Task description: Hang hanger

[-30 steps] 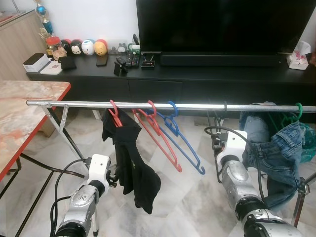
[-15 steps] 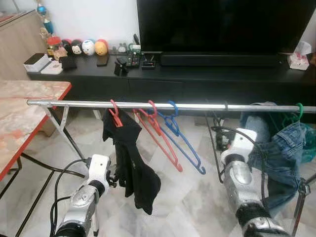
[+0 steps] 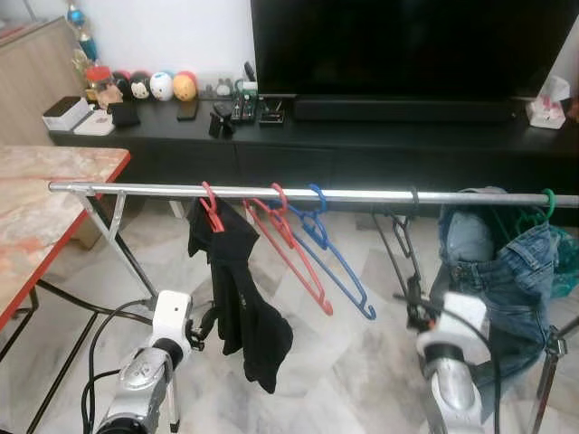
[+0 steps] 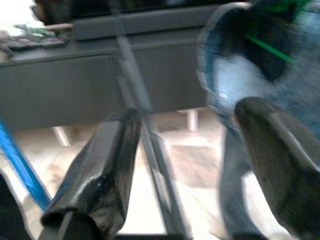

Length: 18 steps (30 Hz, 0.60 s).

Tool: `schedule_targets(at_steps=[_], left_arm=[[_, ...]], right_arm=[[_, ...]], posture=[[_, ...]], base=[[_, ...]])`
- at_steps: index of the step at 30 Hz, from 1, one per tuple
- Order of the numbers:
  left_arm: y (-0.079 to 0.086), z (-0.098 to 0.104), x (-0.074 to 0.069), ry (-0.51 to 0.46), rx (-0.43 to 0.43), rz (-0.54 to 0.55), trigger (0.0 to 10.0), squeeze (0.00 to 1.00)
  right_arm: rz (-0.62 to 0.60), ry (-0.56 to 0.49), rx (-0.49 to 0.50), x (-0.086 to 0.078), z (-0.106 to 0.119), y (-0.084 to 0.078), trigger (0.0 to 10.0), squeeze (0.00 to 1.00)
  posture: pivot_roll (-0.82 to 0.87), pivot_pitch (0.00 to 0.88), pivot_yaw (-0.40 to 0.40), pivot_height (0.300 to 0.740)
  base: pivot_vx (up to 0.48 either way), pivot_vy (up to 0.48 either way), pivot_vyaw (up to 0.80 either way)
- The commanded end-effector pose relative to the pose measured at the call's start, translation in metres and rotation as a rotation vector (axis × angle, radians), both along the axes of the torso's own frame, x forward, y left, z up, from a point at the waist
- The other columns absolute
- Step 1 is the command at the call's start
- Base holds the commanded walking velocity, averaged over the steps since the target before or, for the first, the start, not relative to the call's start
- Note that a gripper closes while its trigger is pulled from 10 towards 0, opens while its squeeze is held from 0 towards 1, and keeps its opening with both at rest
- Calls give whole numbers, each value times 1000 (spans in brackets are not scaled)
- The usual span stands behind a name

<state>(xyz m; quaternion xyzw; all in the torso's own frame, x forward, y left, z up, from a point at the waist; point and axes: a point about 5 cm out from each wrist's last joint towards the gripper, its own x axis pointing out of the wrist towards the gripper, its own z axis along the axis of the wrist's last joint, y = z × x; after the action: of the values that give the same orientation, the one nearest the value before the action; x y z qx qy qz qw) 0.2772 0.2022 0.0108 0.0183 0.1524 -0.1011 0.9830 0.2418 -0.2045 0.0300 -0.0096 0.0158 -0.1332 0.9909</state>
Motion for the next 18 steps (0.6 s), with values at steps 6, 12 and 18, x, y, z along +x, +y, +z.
schedule_targets(at_steps=[6,12,18], left_arm=[[18,-13,-13,65,19,74,10000,0],[28,-36,-34,216,25,125,10000,0],[29,-53,-51,342,53,123,10000,0]], right_arm=[[-55,206,27,-21,-35,-12,10000,0],[-22,436,140,-32,-73,-8,10000,0],[-3,619,219,-47,-96,2,10000,0]], posture=[[52,0,30,740],[57,0,16,740],[66,0,9,740]], base=[[0,0,0],[0,0,0],[0,0,0]])
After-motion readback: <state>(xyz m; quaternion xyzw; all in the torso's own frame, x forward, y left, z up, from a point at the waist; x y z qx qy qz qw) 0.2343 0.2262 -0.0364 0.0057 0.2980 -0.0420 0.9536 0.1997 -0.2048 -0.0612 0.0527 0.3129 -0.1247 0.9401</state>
